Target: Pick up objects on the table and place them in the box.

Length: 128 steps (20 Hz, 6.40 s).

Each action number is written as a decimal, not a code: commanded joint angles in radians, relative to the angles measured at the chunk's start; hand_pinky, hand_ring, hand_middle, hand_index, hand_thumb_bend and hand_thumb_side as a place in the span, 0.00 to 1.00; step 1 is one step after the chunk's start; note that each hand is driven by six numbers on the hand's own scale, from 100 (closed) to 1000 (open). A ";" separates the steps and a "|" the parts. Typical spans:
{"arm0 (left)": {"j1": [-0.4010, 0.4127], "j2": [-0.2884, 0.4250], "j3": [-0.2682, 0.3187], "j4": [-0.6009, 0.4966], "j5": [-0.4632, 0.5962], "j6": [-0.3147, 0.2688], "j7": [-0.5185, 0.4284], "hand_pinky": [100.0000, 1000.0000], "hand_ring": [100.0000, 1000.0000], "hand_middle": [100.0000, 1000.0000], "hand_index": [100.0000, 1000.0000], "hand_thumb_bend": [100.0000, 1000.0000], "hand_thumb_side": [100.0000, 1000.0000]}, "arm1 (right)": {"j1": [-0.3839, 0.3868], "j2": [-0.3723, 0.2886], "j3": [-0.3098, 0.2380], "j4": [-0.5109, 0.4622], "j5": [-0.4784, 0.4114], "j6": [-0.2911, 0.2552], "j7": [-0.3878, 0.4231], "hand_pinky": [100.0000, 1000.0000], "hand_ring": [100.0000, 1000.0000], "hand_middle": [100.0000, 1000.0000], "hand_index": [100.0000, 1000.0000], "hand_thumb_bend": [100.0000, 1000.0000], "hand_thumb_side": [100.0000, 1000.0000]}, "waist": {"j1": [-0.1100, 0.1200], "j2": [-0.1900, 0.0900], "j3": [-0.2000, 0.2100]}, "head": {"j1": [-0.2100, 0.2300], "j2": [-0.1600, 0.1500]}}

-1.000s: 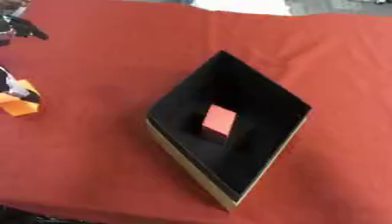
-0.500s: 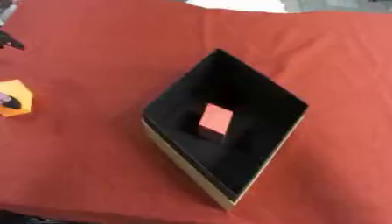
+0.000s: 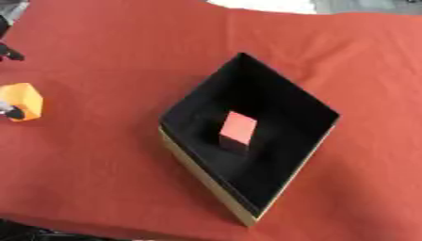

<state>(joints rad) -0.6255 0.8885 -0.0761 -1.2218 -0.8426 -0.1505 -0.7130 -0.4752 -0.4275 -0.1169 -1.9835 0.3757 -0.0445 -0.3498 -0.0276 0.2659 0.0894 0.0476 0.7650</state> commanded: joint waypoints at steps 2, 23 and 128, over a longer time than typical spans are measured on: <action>-0.024 0.018 0.019 0.029 -0.022 0.004 0.023 0.80 0.88 0.88 0.95 0.78 0.38 | -0.013 -0.025 -0.006 -0.017 -0.006 0.001 0.000 0.80 0.67 0.60 0.79 0.00 0.65 | 0.003 -0.014 0.001 | 0.013 0.005; -0.062 -0.030 -0.009 0.158 -0.089 -0.045 0.057 0.57 0.66 0.56 0.72 0.68 0.29 | -0.013 -0.021 -0.006 -0.017 -0.018 0.004 0.000 0.80 0.67 0.60 0.79 0.00 0.65 | -0.005 -0.005 -0.006 | -0.001 0.005; -0.318 -0.650 -0.414 -0.386 -0.061 -0.115 -0.036 0.61 0.71 0.73 0.91 0.46 0.19 | 0.010 -0.009 0.005 -0.017 -0.041 -0.005 0.009 0.80 0.66 0.58 0.79 0.00 0.65 | 0.038 -0.012 -0.014 | -0.102 0.005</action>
<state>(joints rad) -0.9313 0.2363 -0.4935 -1.6024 -0.8932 -0.2517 -0.7521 -0.4568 -0.4175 -0.1051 -1.9835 0.3400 -0.0496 -0.3374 0.0122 0.2706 0.0754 -0.0523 0.7650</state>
